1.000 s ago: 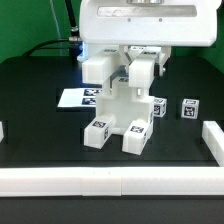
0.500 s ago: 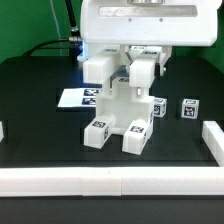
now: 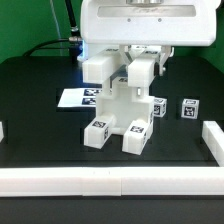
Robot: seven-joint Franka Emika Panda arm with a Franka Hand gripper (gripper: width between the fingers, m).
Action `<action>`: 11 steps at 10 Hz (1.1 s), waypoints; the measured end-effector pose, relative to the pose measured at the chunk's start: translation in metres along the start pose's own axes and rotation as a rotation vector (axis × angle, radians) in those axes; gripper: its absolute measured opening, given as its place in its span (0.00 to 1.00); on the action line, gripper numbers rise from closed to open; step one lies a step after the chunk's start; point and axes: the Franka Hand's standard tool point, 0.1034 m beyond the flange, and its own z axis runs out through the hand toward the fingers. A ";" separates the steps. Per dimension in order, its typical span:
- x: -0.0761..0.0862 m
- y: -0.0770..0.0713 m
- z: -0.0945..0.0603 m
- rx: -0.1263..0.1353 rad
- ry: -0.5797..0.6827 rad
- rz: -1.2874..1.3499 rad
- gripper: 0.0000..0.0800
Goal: Assemble chair
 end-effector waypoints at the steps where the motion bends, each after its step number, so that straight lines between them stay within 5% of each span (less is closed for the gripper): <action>1: 0.001 -0.002 -0.001 0.006 0.022 -0.004 0.36; 4: 0.004 -0.005 -0.011 0.025 0.062 -0.009 0.36; 11: 0.001 -0.003 -0.012 0.023 0.044 -0.002 0.36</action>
Offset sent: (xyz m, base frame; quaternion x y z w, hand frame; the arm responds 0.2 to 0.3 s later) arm -0.0049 -0.0011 0.0190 0.0127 0.1167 0.0063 0.9931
